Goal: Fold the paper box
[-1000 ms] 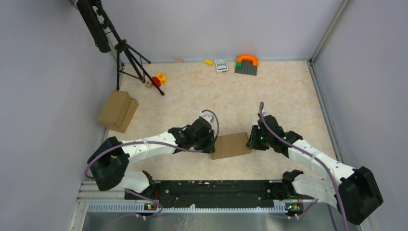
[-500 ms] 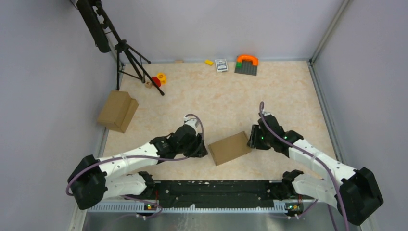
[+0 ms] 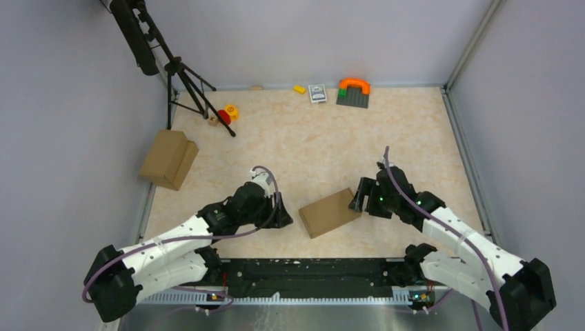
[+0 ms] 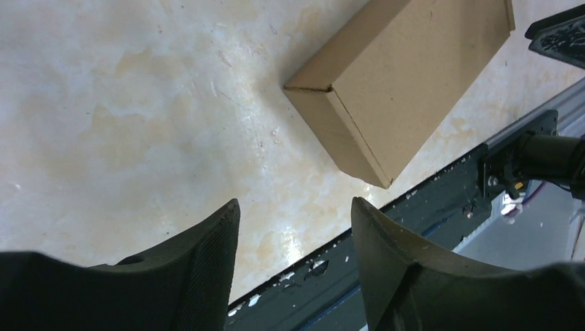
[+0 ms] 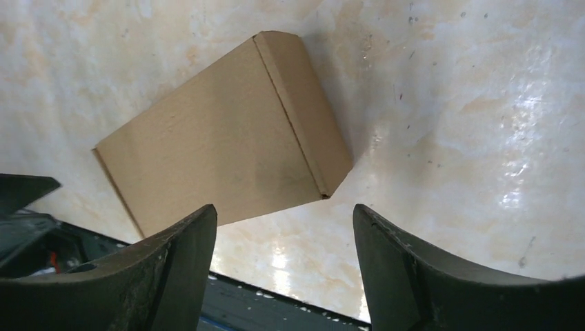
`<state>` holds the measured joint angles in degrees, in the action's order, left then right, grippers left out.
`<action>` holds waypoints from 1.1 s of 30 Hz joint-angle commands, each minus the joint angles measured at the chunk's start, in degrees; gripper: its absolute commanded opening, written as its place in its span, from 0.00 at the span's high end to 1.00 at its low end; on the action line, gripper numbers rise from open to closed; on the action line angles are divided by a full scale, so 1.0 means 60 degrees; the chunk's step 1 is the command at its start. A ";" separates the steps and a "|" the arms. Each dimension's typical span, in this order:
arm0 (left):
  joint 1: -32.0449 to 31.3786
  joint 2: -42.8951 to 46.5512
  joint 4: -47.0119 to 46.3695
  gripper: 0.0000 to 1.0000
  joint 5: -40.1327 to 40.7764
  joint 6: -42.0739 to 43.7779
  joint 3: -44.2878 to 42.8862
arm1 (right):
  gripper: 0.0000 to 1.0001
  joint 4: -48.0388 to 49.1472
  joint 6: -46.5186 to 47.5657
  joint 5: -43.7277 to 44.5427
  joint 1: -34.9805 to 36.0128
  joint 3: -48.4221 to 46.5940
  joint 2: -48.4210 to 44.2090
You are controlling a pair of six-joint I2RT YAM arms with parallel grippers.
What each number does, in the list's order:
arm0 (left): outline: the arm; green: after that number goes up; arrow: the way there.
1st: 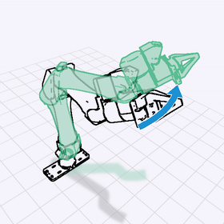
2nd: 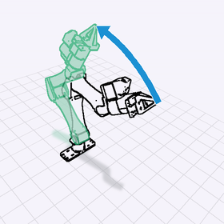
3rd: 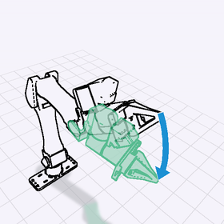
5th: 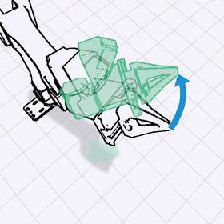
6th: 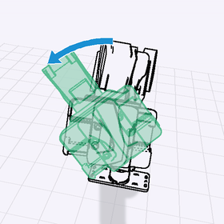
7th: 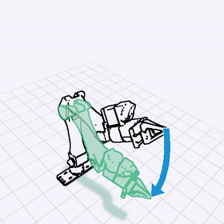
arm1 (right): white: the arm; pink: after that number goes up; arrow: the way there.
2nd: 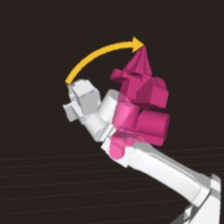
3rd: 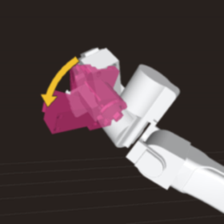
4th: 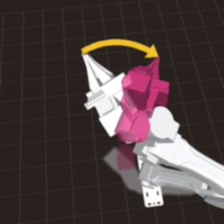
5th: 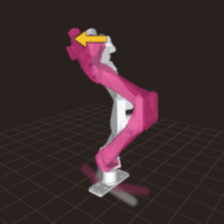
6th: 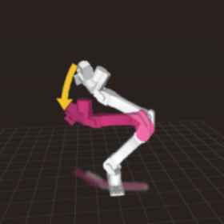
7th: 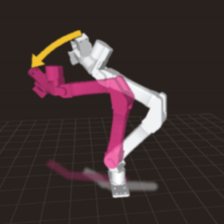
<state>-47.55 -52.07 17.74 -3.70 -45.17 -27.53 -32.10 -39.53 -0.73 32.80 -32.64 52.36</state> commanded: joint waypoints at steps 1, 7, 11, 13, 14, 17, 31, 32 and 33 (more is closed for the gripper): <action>0.0020 0.0023 -0.0203 0.37 -0.0734 0.0304 -0.0410 | 0.28 -0.0086 -0.1842 -0.0849 -0.0083 0.0513 -0.0979; 0.0029 0.0498 -0.0471 0.35 -0.0362 0.0327 -0.0263 | 0.20 0.2344 -0.3397 -0.2211 0.0779 0.1860 -0.0843; 0.0020 0.0728 0.0199 0.35 0.0413 0.0369 -0.0457 | 0.22 0.3870 -0.3923 -0.1939 0.2103 0.1674 0.0723; 0.0051 0.0843 0.0885 0.35 0.1472 0.0161 -0.0592 | 0.27 0.5025 -0.4162 -0.2025 0.2248 0.1530 0.1717; 0.0071 0.0886 0.1272 0.34 0.1852 0.0140 -0.0721 | 0.29 0.5492 -0.4193 -0.1992 0.2240 0.1313 0.2201; 0.0138 0.1120 0.2030 0.31 0.2548 0.0130 -0.0877 | 0.41 0.6102 -0.3746 -0.1618 0.2060 -0.0003 0.3942; 0.0717 0.1620 0.2084 0.13 0.3678 0.0367 -0.0981 | 0.32 0.4955 -0.0505 -0.1818 0.0491 -0.4157 0.5869; 0.0718 0.1547 0.2096 0.05 0.3835 0.0440 -0.1131 | 0.32 0.4621 -0.0178 -0.1430 0.0415 -0.4067 0.5449; 0.0718 0.1459 0.2066 0.02 0.4004 0.0535 -0.1257 | 0.31 0.4257 0.0139 -0.0967 0.0352 -0.3973 0.4962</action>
<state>-43.57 -42.65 30.89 15.40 -43.46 -30.98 -1.37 -47.27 -12.47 36.07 -57.91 93.71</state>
